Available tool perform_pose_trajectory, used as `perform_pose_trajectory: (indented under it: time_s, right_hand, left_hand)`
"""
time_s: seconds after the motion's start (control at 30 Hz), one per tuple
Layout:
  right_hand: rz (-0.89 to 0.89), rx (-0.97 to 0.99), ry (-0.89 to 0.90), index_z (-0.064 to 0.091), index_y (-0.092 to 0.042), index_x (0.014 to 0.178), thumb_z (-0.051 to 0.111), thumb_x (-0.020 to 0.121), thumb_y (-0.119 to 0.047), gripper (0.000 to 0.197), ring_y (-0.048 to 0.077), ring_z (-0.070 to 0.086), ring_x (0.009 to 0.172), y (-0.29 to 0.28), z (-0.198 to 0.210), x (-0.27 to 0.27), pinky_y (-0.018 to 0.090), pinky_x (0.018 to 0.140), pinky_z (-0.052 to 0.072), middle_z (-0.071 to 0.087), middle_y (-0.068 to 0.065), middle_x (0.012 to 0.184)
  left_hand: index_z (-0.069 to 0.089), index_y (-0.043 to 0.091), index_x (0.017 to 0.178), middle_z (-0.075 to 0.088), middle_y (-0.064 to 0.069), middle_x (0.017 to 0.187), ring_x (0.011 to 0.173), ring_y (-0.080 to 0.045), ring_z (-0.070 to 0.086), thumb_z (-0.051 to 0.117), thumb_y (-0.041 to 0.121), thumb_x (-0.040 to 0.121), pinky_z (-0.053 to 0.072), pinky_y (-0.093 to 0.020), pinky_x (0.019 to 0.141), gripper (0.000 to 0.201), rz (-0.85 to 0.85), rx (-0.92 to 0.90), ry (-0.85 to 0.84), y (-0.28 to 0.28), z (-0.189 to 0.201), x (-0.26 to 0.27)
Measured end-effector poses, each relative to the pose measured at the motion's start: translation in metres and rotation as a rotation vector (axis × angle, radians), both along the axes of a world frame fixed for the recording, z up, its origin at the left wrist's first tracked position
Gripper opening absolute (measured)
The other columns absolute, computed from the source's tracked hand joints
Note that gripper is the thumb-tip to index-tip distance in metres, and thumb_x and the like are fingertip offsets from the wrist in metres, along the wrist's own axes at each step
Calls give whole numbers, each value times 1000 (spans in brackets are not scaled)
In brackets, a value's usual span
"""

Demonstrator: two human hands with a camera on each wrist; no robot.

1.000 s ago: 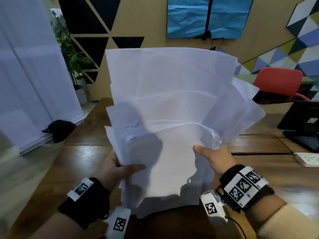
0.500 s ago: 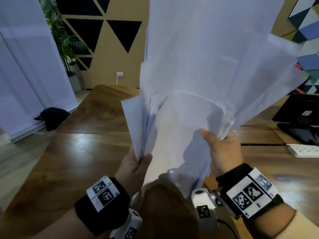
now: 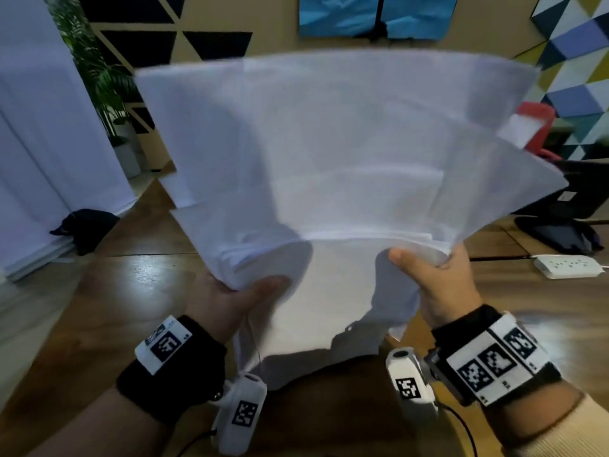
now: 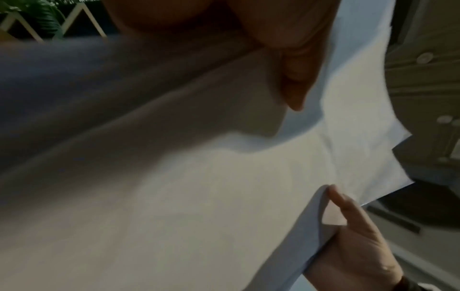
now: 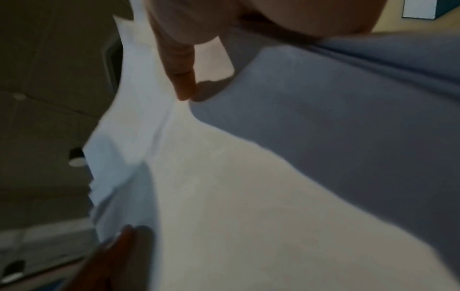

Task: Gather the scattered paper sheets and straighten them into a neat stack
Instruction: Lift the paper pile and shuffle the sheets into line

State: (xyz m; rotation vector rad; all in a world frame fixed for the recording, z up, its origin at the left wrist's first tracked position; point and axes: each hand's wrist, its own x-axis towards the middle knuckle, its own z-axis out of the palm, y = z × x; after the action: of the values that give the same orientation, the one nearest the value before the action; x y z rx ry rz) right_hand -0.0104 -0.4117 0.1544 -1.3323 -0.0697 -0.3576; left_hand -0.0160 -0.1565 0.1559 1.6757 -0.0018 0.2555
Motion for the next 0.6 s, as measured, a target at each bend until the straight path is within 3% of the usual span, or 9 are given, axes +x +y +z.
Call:
perform_pose_trajectory:
  time_s: [0.07, 0.1, 0.17, 0.23, 0.3, 0.4, 0.47, 0.53, 0.6]
  right_hand:
    - [-30, -35, 87, 53, 6, 108, 91, 37, -31, 88, 15, 69, 75, -1, -8, -2, 26, 64, 54, 70, 6, 81]
    - [-33, -52, 111, 58, 2, 105, 90, 38, -28, 80, 15, 69, 75, -2, -13, -3, 27, 64, 54, 72, 3, 79]
    - [-40, -91, 134, 68, -11, 85, 88, 46, -21, 45, 14, 69, 71, 1, -13, -6, 32, 67, 54, 73, -2, 70]
    - [-60, -127, 119, 67, -18, 71, 79, 61, -13, 17, 13, 66, 66, 6, -5, -9, 35, 70, 51, 71, -6, 62]
    - [-110, -132, 75, 64, -22, 71, 73, 71, -4, 20, 18, 64, 70, 9, 10, -11, 39, 71, 51, 68, -8, 62]
    - [-131, -58, -82, 61, -20, 82, 67, 75, 2, 24, 17, 61, 74, 12, 29, -15, 36, 68, 53, 64, -8, 69]
    - [-98, -63, -107, 55, -9, 97, 66, 75, 2, 27, 15, 58, 73, 15, 28, -15, 27, 62, 52, 59, -1, 79]
    - [-105, -84, -5, 47, -3, 114, 66, 74, 2, 45, 14, 61, 77, 19, 11, -13, 23, 63, 52, 59, 7, 92]
    - [-127, -113, 125, 53, -7, 113, 63, 77, 3, 39, 4, 65, 75, 24, -4, -11, 16, 62, 51, 64, 6, 94]
  left_hand:
    - [61, 27, 76, 70, 21, 59, 60, 12, 62, 80, 17, 44, 46, -5, 48, 38, -91, 12, 66, -1, -6, 0]
    - [60, 25, 75, 70, 18, 57, 59, 7, 63, 80, 12, 47, 45, -5, 47, 37, -105, 21, 102, -3, -10, 0]
    - [59, 23, 69, 64, 6, 53, 57, -3, 59, 84, 3, 57, 44, -5, 44, 34, -61, 52, 146, -9, -15, 0]
    - [59, 21, 62, 62, 8, 48, 55, -4, 55, 79, 1, 65, 42, -5, 41, 28, -6, 67, 137, -13, -15, 0]
    - [61, 19, 60, 62, 15, 39, 46, 0, 59, 77, 4, 67, 42, -6, 39, 23, 4, 23, 99, -16, -3, -4]
    - [62, 21, 58, 62, 23, 41, 44, 9, 59, 76, 6, 69, 43, -5, 42, 22, 5, 12, -35, -20, 13, -10]
    - [61, 23, 58, 63, 21, 42, 46, 4, 60, 77, 9, 69, 43, -4, 42, 24, 17, 58, -50, -19, 13, -8]
    - [56, 22, 55, 58, 8, 40, 47, -3, 53, 77, 18, 70, 38, -3, 38, 26, -6, 194, 69, -21, 3, -3]
    - [46, 17, 51, 47, 7, 43, 48, -6, 40, 70, 23, 76, 34, -4, 36, 35, -27, 381, 228, -24, -8, 0]
